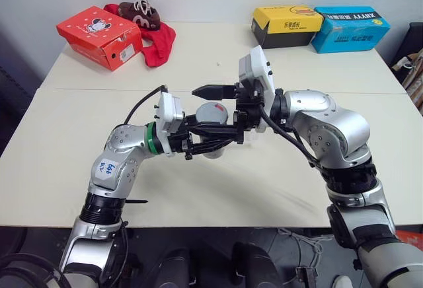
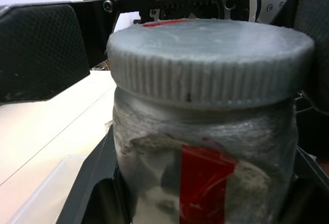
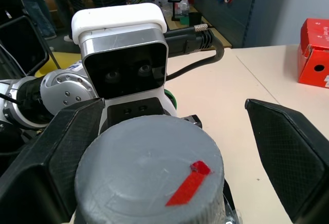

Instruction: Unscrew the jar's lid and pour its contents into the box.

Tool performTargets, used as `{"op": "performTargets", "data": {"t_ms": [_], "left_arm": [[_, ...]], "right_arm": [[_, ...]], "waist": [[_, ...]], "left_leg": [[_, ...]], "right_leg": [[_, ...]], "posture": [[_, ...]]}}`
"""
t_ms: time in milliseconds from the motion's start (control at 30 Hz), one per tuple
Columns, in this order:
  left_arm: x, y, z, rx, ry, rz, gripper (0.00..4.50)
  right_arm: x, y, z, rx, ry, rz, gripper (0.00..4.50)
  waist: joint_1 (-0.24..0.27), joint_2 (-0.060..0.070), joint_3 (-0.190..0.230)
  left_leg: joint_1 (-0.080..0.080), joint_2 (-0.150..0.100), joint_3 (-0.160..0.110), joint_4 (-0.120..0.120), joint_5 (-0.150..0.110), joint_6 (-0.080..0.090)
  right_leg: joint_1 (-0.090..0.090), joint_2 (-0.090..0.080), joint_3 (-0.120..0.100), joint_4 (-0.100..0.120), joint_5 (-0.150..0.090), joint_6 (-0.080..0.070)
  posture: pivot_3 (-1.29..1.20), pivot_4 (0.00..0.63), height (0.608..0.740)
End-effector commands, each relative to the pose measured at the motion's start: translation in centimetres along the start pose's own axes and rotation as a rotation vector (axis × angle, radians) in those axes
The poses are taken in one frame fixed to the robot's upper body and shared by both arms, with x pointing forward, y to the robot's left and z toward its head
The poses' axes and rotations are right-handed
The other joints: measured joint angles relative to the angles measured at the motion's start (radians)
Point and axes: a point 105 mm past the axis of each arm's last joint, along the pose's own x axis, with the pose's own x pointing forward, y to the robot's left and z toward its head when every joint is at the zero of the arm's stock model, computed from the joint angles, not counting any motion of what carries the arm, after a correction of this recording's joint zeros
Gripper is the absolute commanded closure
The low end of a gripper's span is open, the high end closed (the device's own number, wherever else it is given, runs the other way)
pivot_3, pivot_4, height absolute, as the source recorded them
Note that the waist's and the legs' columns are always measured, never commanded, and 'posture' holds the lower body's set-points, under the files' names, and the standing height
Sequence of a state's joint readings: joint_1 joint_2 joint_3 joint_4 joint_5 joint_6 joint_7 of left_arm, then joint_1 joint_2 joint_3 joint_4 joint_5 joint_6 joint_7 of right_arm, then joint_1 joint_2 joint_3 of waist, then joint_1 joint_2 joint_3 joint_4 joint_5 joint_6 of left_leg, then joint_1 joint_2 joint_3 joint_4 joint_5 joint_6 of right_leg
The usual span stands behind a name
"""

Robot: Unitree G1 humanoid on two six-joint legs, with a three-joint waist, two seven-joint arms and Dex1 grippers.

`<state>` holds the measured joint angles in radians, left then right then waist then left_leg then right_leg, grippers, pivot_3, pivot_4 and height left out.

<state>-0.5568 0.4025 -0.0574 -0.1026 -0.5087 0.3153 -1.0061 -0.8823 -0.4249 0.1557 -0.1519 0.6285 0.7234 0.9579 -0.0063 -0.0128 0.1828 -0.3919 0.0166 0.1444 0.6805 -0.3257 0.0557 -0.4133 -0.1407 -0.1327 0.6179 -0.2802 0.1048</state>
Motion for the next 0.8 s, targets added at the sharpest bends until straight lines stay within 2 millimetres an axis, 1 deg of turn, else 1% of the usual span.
{"op": "performTargets", "data": {"t_ms": [33,233,400,567,800], "left_arm": [[0.1,-0.8,1.3,0.064,-0.050,-0.042,2.10],[0.0,-0.7,1.4,0.076,-0.062,-0.037,2.10],[0.0,-0.7,1.5,0.078,-0.065,-0.034,2.10],[-0.2,-0.6,1.4,0.076,-0.059,-0.028,2.10],[-0.5,-0.4,1.3,0.075,-0.047,-0.016,2.10]], "right_arm": [[-2.5,-1.9,1.6,-0.045,-0.030,-0.098,0.02],[-4.2,-2.5,1.3,-0.038,-0.010,-0.093,0.02],[-4.9,-2.6,0.9,-0.027,-0.004,-0.080,0.02],[-5.2,-1.9,1.0,-0.016,-0.024,-0.036,0.02],[-5.9,0.0,2.1,-0.003,-0.056,0.055,0.02]], "waist": [[0.000,0.000,0.000],[0.001,0.000,0.000],[0.000,0.000,0.000],[0.001,0.000,0.000],[0.003,0.000,0.000]], "left_leg": [[0.000,0.000,0.000,0.000,0.000,0.000],[0.000,0.000,0.000,0.000,0.000,0.000],[0.000,0.000,0.000,0.000,0.000,0.000],[0.000,0.000,0.000,0.000,0.000,0.000],[0.000,0.000,0.000,0.000,0.000,0.001]], "right_leg": [[0.000,0.000,0.000,0.000,0.000,0.000],[0.000,-0.002,0.000,0.000,0.000,0.000],[0.000,-0.003,-0.001,0.000,0.000,0.000],[0.000,-0.003,-0.001,0.000,0.000,0.000],[0.000,-0.004,0.000,-0.001,0.000,0.000]], "posture": [[0.00,0.150,0.740],[0.00,0.150,0.740],[0.00,0.150,0.740],[0.00,0.150,0.740],[0.00,0.150,0.740]]}}
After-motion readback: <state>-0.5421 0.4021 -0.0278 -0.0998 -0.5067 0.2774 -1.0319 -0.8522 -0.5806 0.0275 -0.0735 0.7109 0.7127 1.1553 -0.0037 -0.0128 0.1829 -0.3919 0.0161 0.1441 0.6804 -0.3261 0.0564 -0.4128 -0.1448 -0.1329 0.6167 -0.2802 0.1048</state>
